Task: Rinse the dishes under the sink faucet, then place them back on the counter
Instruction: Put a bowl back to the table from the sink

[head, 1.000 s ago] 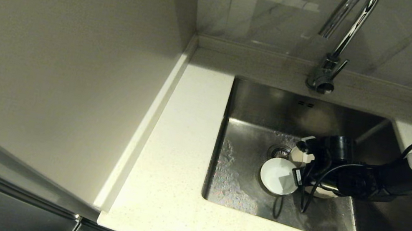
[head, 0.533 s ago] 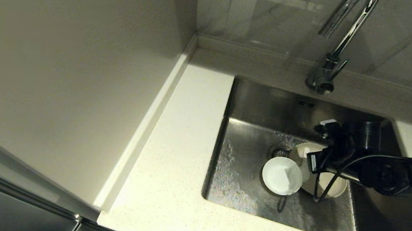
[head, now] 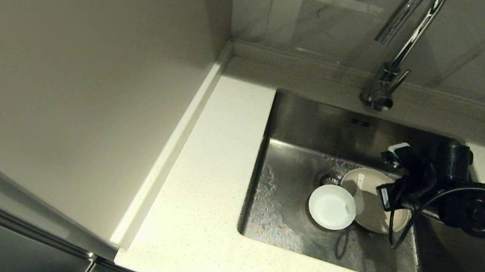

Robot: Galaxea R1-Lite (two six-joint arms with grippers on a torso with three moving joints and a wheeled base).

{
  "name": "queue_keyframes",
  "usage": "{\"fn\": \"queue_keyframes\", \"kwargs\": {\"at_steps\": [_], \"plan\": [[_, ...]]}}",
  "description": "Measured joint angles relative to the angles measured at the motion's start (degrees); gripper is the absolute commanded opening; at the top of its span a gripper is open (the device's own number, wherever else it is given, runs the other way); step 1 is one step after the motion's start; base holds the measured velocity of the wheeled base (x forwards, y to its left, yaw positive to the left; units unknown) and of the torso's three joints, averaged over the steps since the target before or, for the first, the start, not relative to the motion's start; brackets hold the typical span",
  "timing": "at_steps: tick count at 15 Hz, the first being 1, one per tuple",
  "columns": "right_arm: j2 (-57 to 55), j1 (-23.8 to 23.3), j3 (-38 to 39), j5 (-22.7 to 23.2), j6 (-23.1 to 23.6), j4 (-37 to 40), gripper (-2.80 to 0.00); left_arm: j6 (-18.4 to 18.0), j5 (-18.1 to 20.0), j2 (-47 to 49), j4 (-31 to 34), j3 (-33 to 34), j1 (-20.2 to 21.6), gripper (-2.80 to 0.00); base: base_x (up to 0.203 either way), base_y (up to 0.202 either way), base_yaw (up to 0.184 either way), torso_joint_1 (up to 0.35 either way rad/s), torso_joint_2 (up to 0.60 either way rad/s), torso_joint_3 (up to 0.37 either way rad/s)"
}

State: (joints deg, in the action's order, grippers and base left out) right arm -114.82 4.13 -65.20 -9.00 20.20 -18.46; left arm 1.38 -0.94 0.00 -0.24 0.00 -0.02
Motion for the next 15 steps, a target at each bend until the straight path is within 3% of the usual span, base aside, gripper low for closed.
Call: {"fn": "queue_keyframes", "kwargs": {"at_steps": [4, 15], "plan": [[0.1, 0.3, 2.1, -1.7, -0.6, 0.0, 0.0, 0.0, 0.0, 0.0, 0.0, 0.0, 0.0, -2.8, 0.0, 0.0, 0.0, 0.0, 0.0, 0.0], [-5.6, 3.1, 0.9, 3.8, -1.6, 0.0, 0.0, 0.0, 0.0, 0.0, 0.0, 0.0, 0.0, -2.8, 0.0, 0.0, 0.0, 0.0, 0.0, 0.0]]}}
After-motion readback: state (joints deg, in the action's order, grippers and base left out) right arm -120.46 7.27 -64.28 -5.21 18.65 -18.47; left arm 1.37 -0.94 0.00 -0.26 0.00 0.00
